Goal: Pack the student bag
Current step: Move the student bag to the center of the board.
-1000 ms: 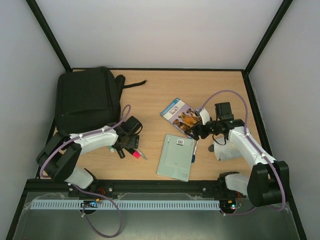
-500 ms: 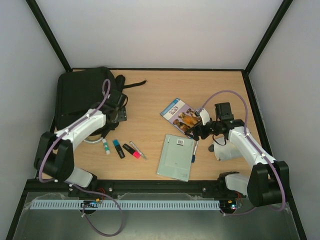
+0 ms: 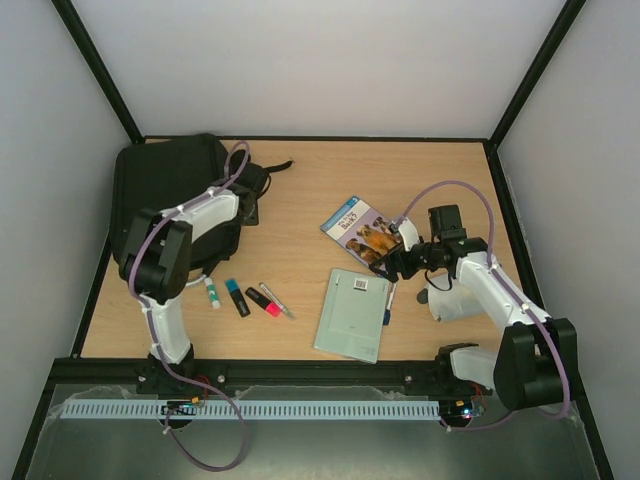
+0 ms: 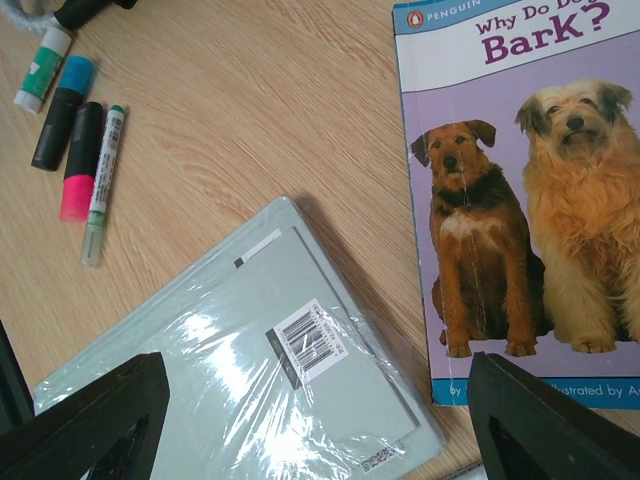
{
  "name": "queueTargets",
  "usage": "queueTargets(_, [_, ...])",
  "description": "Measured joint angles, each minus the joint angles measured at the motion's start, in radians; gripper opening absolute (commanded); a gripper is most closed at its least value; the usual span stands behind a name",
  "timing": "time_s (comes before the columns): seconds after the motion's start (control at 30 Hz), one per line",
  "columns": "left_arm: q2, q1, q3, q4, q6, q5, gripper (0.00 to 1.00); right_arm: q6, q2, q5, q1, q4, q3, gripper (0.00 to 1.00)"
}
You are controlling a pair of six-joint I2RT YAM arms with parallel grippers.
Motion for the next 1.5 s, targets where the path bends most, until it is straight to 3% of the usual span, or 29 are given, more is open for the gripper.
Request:
queueTargets(0.17, [0.080,-0.001,0.061,-0.007,0.003,-0.051,0.36,-0.005,0.008,0.000,0.000,-0.005,0.000,0.82])
queueTargets(0.33, [0.117,-0.017,0.079,-0.015,0.010,-0.086,0.03,-0.007,0.008,0.000,0.000,-0.006,0.000,0.82])
queueTargets(0.63, [0.171,-0.108,0.150,-0.030,0.023,-0.106,0.02,-0.008,0.011,0.000,0.000,-0.010,0.000,0.82])
queueTargets(0.97, [0.279,-0.263,0.325,-0.023,0.053,-0.064,0.02,-0.008,0.022,0.000,0.000,-0.011,0.000,0.82])
queueTargets(1.5, [0.282,-0.412,0.340,0.047,0.109,0.090,0.02,-0.007,0.022,0.001,0.000,-0.011,0.000,0.81])
